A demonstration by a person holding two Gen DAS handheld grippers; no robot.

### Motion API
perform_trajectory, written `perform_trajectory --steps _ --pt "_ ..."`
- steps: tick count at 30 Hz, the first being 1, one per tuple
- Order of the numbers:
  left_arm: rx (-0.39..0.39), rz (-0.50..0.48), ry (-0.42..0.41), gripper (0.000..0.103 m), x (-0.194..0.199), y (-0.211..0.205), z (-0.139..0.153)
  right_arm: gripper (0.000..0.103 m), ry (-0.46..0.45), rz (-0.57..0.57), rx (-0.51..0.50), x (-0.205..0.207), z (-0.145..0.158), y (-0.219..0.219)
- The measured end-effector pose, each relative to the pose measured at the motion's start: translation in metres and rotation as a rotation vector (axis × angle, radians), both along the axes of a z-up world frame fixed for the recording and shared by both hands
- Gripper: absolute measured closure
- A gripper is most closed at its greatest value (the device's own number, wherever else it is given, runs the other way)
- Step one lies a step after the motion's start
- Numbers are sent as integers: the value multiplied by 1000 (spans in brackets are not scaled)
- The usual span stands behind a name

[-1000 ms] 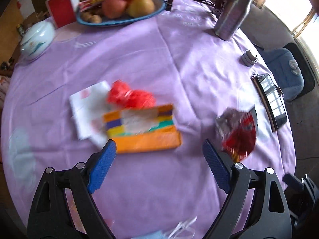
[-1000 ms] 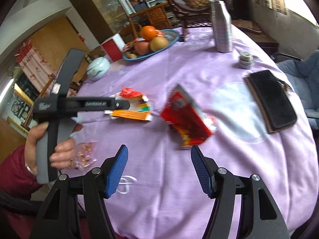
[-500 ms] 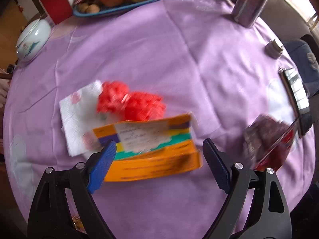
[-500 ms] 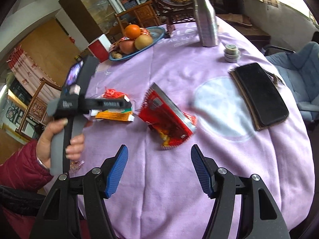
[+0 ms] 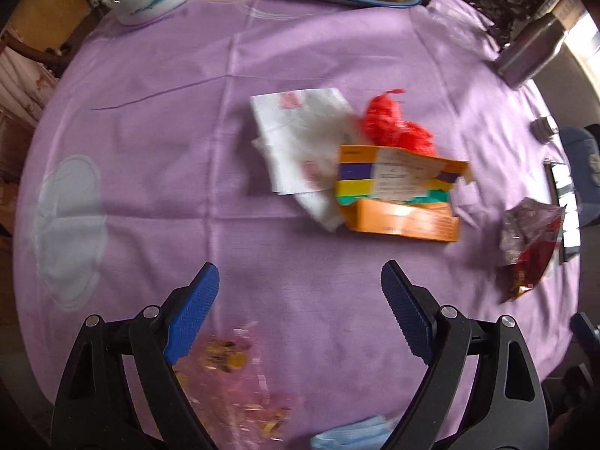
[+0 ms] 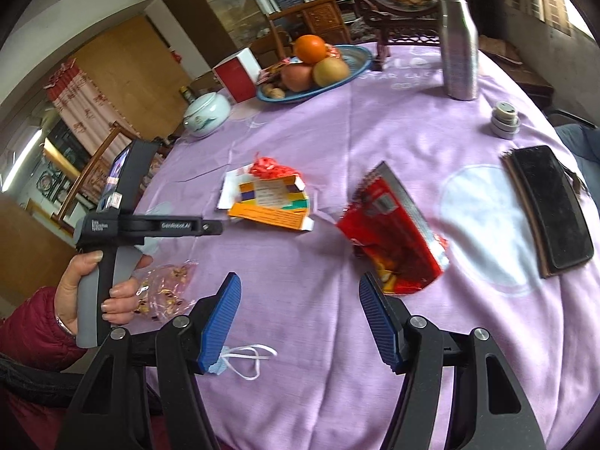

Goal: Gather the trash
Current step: 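Move the left tool down toward the orange-and-purple box, then close the left tool on the orange-and-purple box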

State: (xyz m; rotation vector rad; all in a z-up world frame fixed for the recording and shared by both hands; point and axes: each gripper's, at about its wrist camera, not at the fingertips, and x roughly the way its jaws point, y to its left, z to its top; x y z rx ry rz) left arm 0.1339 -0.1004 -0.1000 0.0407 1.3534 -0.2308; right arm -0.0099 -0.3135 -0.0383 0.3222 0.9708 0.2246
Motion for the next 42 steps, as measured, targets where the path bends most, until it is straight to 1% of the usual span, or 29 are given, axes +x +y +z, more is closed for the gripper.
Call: perform_trajectory --steps 3,8,11,15,16,21,26,30,34,38,42 --pt "-50 -38 12 17 2 -23 -2 38 -5 -3 -13 -4 4 0" --pt "-34 -130 -27 17 5 -71 0 38 -4 -60 -43 -16 6 -16" --pt "-38 -154 -72 17 16 -96 9 38 9 -108 -41 -23 3 -30" --pt "13 -179 -133 17 32 -118 15 38 21 -148 -33 -29 -1 -42" --pt "14 -180 -132 17 35 -120 14 38 21 -152 -33 -30 -2 -44" --pt "7 -185 -76 17 40 -129 0 38 24 -162 -20 -32 -6 -49" --pt "0 -196 -92 17 36 -135 6 38 24 -146 -15 -29 -9 -48" --pt "-3 -152 -92 17 45 -142 3 38 32 -134 -16 -29 -11 -49" --pt "16 -125 -55 17 53 -145 -11 38 40 -153 -3 -29 -13 -56" --pt "56 -151 -46 17 40 -135 -15 38 42 -153 24 -25 -17 -59" --pt "67 -159 -16 17 22 -106 -15 38 37 -114 43 -16 -17 -50"
